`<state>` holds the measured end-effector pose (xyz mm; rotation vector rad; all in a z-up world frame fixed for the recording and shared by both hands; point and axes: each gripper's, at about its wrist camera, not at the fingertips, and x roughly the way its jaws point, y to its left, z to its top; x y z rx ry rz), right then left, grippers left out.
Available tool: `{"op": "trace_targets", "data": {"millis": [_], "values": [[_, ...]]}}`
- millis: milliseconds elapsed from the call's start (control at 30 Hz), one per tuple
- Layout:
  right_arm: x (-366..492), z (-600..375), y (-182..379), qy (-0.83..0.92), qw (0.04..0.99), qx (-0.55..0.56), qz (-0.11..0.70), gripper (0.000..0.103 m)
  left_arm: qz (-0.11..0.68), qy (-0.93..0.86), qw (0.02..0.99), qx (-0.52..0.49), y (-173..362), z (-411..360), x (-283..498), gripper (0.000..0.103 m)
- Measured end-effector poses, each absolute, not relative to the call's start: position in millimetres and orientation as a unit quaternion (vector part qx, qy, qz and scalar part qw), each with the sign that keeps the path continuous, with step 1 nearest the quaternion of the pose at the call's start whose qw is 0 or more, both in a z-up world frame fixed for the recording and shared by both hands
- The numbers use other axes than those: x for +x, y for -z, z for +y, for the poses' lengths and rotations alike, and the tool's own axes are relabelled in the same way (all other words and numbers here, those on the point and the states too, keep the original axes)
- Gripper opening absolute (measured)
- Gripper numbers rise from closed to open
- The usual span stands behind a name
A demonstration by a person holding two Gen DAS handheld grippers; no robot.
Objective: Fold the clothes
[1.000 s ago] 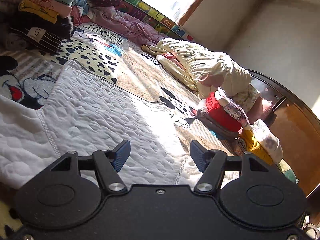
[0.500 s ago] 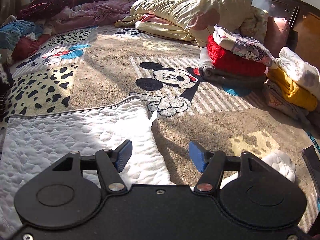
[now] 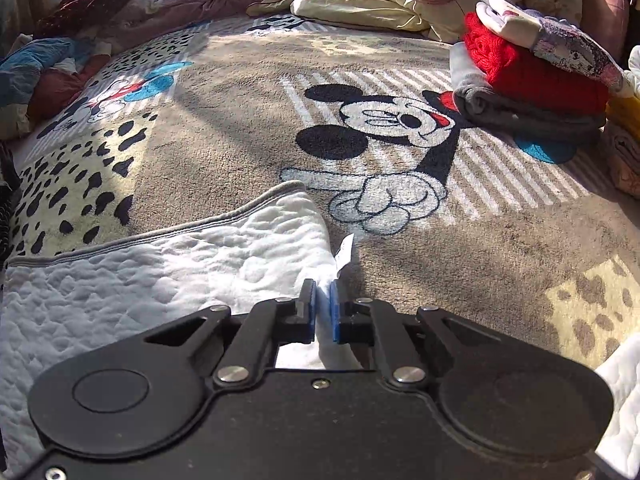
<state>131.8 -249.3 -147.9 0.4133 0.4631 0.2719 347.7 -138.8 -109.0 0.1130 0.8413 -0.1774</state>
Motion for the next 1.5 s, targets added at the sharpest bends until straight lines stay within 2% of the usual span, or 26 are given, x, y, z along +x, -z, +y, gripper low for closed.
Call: {"op": "trace_targets", "data": {"millis": [333,667,767,1100,1333,1500], "values": [[118.0,-211.0,130.8,-0.172,0.961,0.100,0.190,0.040,0.368,0.101,0.914,-0.138,96.4,-51.0,324.8,0.005],[113.9,-166.7,138.5,-0.210,0.956,0.004,0.205,0.036,0.369,0.096,0.901,-0.209,126.6,-6.4,322.9,0.005],[112.1,-154.1,140.5,-0.225,0.952,-0.024,0.205,0.036,0.369,0.094,0.901,-0.209,130.7,-3.1,327.0,0.005],[110.0,-130.0,147.7,-0.245,0.938,-0.084,0.232,0.036,0.369,0.112,0.915,-0.118,129.2,-11.7,328.7,0.006],[99.6,-123.2,148.1,-0.242,0.939,-0.104,0.222,0.039,0.297,0.099,0.947,-0.068,91.5,-22.7,309.6,0.008],[91.6,-117.7,148.7,-0.240,0.939,-0.121,0.216,0.039,0.277,0.176,0.943,-0.043,75.6,-51.7,311.9,0.008]]}}
